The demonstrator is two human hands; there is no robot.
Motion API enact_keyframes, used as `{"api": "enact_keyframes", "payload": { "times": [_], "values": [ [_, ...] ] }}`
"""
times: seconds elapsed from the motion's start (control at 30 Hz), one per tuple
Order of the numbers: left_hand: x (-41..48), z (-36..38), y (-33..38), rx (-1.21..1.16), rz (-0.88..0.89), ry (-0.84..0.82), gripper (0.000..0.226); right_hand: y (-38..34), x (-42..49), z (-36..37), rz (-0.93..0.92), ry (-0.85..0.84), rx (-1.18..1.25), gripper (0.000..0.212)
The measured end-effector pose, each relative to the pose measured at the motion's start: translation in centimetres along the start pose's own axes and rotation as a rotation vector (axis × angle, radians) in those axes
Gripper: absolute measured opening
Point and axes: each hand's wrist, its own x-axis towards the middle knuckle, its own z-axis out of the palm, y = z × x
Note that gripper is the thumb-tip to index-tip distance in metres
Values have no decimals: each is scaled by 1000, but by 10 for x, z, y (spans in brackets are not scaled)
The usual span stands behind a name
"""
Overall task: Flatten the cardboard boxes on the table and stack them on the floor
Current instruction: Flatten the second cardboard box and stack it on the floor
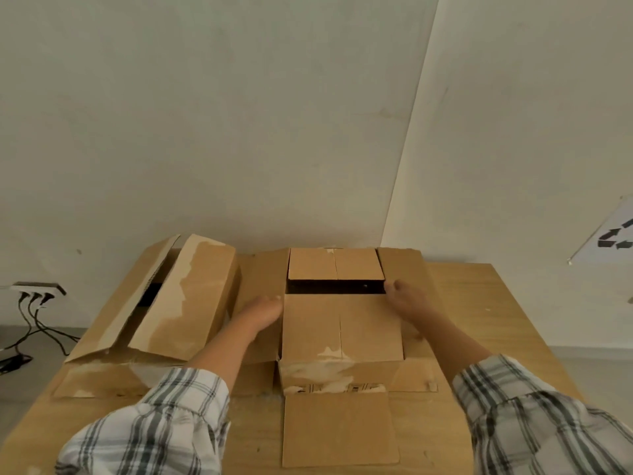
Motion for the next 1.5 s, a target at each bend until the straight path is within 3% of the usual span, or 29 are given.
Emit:
{"api": "enact_keyframes", "payload": {
  "times": [0.07, 0.13, 0.2, 0.27, 0.33, 0.47, 0.67, 0.77, 0.87, 1.0, 1.13, 1.3, 1.5],
  "values": [
    [4, -8, 0, -134, -53, 24, 67, -14, -10, -25, 113, -136, 180, 49],
    [5, -14, 2, -203, -69, 7, 74, -22, -23, -45, 186, -395, 132, 45],
    [0, -15, 5, -93, -36, -43, 86, -23, -29, -49, 109, -550, -145, 43],
    [-2, -12, 9, 174, 43, -129, 105, -26, -39, -41, -73, -573, -525, 48],
    [-3, -2, 10, 393, 75, -200, 122, -18, -40, -17, -183, -582, -729, 55],
    [-9, 32, 2, 761, 99, -116, 129, 5, -34, 38, -62, -370, -793, 89],
    [-13, 46, -10, 872, 93, -55, 128, 10, -46, 66, 10, -267, -933, 102],
    [-12, 38, -6, 834, 94, -76, 133, -1, -37, 60, -22, -274, -958, 104],
    [-3, 27, -2, 764, 98, -38, 132, -18, -18, 56, -129, -217, -802, 94],
    [13, 17, 6, 630, 113, 81, 101, -40, 15, 69, -206, -212, -679, 81],
    [30, 3, 14, 564, 127, 218, 77, -54, 41, 90, -113, -313, -609, 94],
    [58, -26, 23, 507, 69, 337, 75, -83, 72, 103, -264, 57, -582, 97],
    [100, -60, 15, 196, 85, 289, 81, -110, 136, 104, -261, 72, -657, 97]
  ]
}}
